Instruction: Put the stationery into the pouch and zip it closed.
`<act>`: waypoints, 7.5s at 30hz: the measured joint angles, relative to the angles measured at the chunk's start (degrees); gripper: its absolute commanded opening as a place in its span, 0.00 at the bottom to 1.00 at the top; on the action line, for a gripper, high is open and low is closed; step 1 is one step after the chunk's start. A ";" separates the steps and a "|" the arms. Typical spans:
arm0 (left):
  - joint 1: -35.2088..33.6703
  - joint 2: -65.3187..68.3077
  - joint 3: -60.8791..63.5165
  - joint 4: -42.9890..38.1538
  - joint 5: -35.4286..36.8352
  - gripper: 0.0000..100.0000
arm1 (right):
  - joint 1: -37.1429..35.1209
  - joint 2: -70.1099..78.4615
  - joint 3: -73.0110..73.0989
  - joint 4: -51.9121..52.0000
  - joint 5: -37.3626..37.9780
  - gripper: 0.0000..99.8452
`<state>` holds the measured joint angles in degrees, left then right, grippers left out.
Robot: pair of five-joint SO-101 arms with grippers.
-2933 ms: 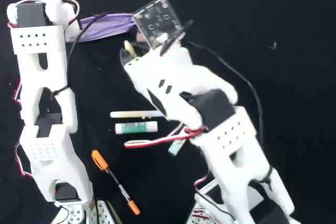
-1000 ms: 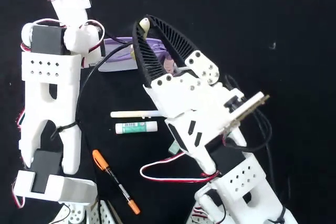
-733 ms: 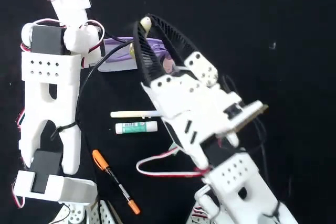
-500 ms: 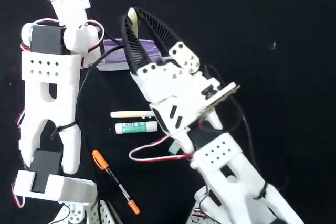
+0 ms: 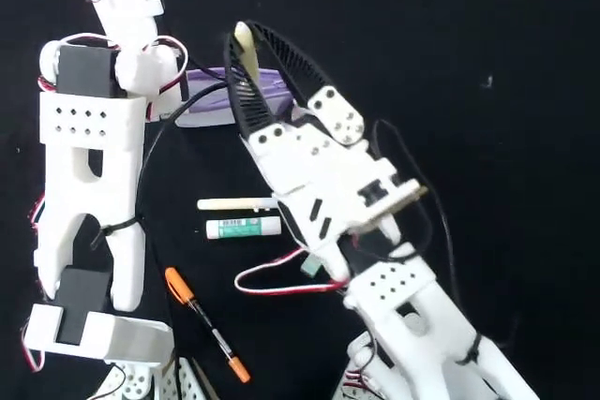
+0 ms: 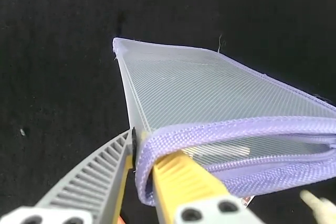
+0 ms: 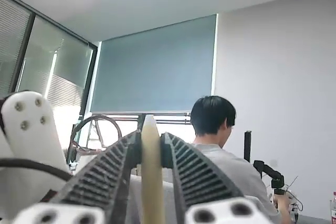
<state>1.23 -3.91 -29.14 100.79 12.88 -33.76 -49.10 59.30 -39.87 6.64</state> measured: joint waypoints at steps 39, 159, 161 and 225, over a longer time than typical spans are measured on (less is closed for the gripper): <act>11.43 0.09 0.00 0.00 2.20 0.03 | 3.60 -3.60 4.22 -10.46 0.44 0.01; -11.96 -6.15 10.37 -11.52 1.41 0.03 | -29.89 38.33 -17.41 83.16 1.76 0.15; -11.96 -6.15 10.37 -11.52 1.41 0.03 | -31.03 40.35 -17.41 82.46 1.67 0.15; -13.36 -6.15 10.37 -11.52 1.41 0.03 | -19.25 65.41 -53.45 112.62 -1.05 0.01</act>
<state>-12.13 -10.07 -18.77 89.27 14.29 -53.01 16.31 5.85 72.75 5.58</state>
